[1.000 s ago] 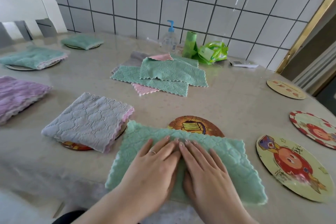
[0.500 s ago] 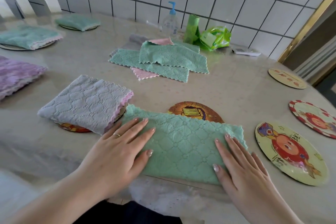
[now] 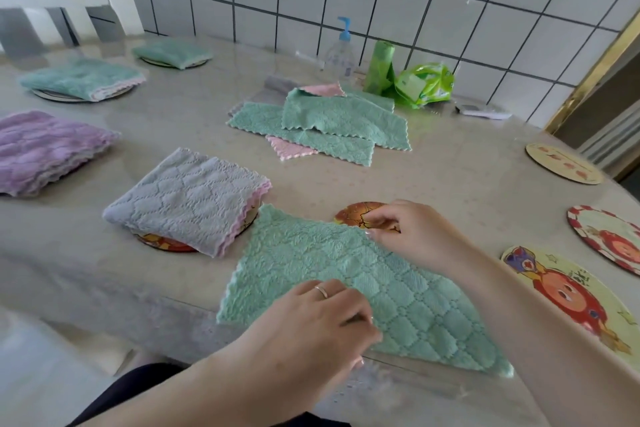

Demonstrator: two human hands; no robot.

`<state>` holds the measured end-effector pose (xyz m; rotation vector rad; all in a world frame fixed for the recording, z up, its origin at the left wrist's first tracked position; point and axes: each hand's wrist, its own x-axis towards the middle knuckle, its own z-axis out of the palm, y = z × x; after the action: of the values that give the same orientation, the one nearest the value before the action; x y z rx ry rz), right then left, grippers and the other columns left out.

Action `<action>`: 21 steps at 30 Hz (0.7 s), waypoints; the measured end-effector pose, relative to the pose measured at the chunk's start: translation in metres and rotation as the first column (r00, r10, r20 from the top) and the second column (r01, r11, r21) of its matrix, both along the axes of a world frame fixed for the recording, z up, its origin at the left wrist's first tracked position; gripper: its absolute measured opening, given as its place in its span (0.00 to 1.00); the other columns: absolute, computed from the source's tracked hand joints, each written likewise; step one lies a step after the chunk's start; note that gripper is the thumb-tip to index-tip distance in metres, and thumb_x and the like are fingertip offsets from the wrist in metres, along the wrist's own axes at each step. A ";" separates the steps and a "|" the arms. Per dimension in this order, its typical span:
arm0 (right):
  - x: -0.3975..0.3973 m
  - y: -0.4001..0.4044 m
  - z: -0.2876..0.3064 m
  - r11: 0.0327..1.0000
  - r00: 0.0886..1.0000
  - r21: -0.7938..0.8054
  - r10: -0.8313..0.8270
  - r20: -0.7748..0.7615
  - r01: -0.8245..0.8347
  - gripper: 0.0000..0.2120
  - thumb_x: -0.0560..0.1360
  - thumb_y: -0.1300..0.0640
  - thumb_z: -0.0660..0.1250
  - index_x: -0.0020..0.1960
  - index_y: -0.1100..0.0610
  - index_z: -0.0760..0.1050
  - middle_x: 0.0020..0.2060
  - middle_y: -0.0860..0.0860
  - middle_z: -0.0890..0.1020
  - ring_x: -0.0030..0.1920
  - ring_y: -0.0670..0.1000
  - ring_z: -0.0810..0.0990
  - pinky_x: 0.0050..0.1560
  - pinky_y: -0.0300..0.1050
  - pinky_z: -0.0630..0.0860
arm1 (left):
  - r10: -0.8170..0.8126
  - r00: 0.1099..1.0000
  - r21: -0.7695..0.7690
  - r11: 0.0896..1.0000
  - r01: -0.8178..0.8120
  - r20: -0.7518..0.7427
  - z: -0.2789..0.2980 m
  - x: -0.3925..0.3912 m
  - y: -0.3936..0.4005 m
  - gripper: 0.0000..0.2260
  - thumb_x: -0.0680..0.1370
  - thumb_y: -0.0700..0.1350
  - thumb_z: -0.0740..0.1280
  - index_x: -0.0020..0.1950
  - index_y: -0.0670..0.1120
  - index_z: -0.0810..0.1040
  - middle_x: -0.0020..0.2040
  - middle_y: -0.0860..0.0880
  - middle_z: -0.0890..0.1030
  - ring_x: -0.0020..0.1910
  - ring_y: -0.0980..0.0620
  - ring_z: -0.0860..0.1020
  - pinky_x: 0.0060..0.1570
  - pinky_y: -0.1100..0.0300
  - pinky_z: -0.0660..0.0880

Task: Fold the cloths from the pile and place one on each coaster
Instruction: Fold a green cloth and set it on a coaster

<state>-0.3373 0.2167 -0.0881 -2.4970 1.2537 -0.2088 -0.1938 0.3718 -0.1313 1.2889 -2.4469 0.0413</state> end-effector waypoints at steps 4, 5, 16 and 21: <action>0.013 -0.005 0.007 0.993 0.990 0.116 0.041 -0.138 -0.025 0.17 0.72 0.46 0.69 0.58 0.50 0.75 0.48 0.45 0.79 0.47 0.46 0.78 0.49 0.44 0.75 | -0.022 0.997 0.066 0.997 0.026 -0.070 0.002 0.008 -0.004 0.10 0.71 0.55 0.66 0.50 0.56 0.79 0.46 0.60 0.77 0.45 0.59 0.76 0.41 0.64 0.77; 0.014 -0.006 0.007 0.992 0.983 0.121 0.059 -0.175 -0.039 0.16 0.72 0.46 0.68 0.58 0.50 0.75 0.50 0.46 0.79 0.48 0.46 0.77 0.48 0.43 0.75 | -0.025 0.994 0.094 0.995 0.035 -0.105 0.003 0.009 -0.004 0.10 0.71 0.55 0.66 0.50 0.56 0.80 0.46 0.60 0.77 0.46 0.60 0.76 0.41 0.65 0.76; -0.007 0.001 0.011 0.977 0.972 0.164 0.100 0.215 -0.136 0.05 0.75 0.52 0.66 0.44 0.44 0.71 0.30 0.41 0.76 0.28 0.38 0.71 0.31 0.30 0.66 | -0.036 0.989 0.079 0.996 0.047 -0.140 0.005 0.012 -0.006 0.07 0.74 0.54 0.65 0.46 0.56 0.82 0.46 0.60 0.78 0.44 0.61 0.73 0.43 0.60 0.75; -0.017 0.000 0.028 0.971 0.939 0.204 0.051 0.339 -0.126 0.06 0.75 0.54 0.66 0.48 0.43 0.72 0.35 0.49 0.81 0.29 0.46 0.69 0.31 0.35 0.67 | 0.000 0.990 0.047 0.999 0.007 -0.139 0.002 0.014 0.000 0.10 0.73 0.57 0.66 0.52 0.57 0.78 0.45 0.58 0.74 0.38 0.61 0.73 0.40 0.65 0.75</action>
<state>-0.3543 0.2163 -0.0596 -2.2058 0.9663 -0.4231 -0.1796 0.3719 -0.1292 1.2633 -2.3448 -0.1046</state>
